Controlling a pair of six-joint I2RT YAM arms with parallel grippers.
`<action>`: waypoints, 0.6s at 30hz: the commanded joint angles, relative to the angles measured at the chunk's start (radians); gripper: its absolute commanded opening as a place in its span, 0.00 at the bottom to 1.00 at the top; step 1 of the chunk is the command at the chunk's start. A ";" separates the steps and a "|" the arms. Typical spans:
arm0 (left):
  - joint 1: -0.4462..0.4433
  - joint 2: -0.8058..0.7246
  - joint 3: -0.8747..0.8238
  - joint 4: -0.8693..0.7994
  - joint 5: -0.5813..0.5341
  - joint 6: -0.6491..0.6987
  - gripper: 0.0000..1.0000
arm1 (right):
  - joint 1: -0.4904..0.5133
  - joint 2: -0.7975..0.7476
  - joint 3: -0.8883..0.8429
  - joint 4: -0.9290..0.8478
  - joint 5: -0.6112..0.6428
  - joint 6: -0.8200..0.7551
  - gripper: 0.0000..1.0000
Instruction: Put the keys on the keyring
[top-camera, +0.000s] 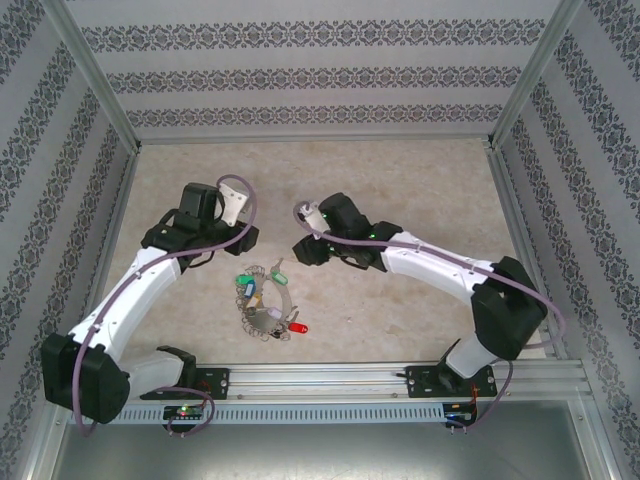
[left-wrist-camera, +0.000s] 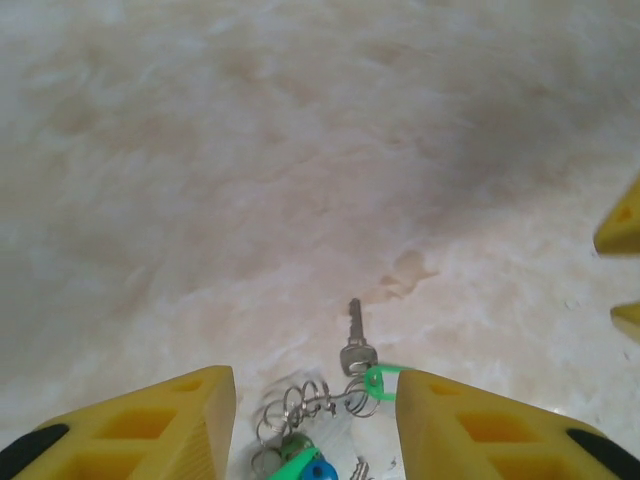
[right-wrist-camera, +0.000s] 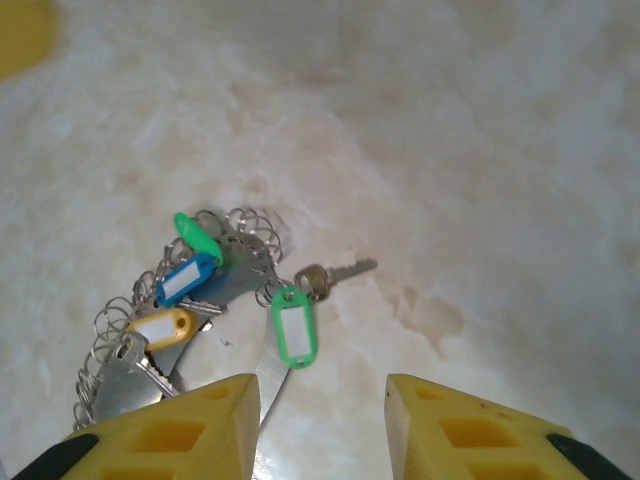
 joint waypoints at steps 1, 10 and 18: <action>0.024 -0.021 -0.050 -0.129 -0.135 -0.338 0.48 | 0.080 0.052 0.005 -0.193 0.140 0.368 0.41; 0.126 -0.116 -0.178 -0.202 -0.148 -0.521 0.58 | 0.262 0.364 0.351 -0.531 0.253 0.407 0.47; 0.238 -0.090 -0.156 -0.184 -0.127 -0.516 0.63 | 0.272 0.526 0.481 -0.626 0.216 0.399 0.50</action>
